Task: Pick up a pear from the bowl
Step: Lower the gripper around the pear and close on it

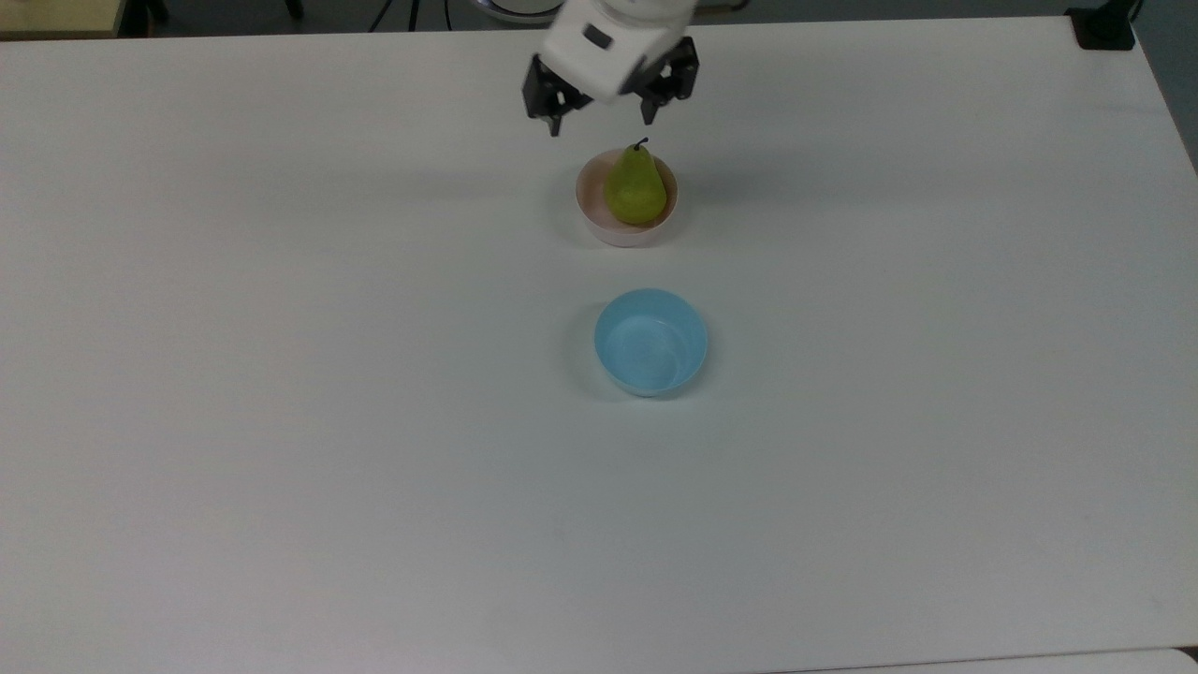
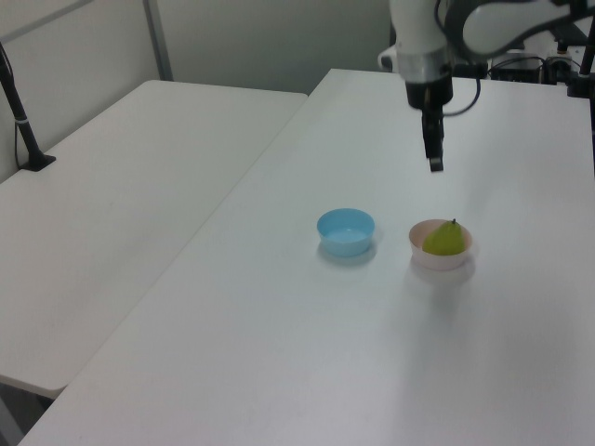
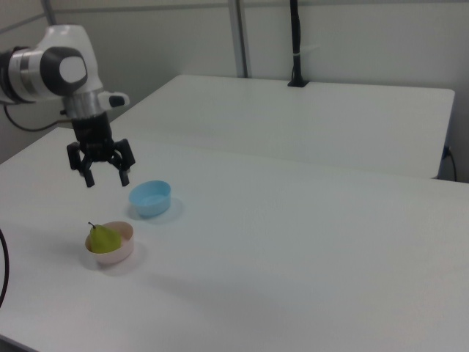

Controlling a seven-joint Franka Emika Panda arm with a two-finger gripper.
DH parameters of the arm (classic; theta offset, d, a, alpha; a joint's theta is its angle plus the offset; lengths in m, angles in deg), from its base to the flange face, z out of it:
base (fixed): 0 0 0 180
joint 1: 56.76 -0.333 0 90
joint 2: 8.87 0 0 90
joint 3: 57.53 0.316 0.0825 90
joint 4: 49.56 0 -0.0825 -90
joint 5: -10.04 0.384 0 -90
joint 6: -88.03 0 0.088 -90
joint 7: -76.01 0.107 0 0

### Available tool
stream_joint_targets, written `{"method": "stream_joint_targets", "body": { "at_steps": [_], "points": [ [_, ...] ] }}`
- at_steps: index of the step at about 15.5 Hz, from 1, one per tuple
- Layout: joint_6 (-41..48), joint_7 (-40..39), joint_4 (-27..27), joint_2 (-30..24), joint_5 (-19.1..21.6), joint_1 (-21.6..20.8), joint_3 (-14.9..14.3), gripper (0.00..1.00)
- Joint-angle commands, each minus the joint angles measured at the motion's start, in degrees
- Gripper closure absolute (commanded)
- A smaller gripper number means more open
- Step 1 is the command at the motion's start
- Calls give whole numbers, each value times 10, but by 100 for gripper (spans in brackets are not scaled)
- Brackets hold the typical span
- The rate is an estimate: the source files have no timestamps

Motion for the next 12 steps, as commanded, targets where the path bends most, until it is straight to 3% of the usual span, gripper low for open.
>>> {"method": "stream_joint_targets", "body": {
  "at_steps": [1,12],
  "points": [
    [12,-20,0,44,9,-24,6,0],
    [-38,-17,-35,121,0,-35,21,4]
  ]
}}
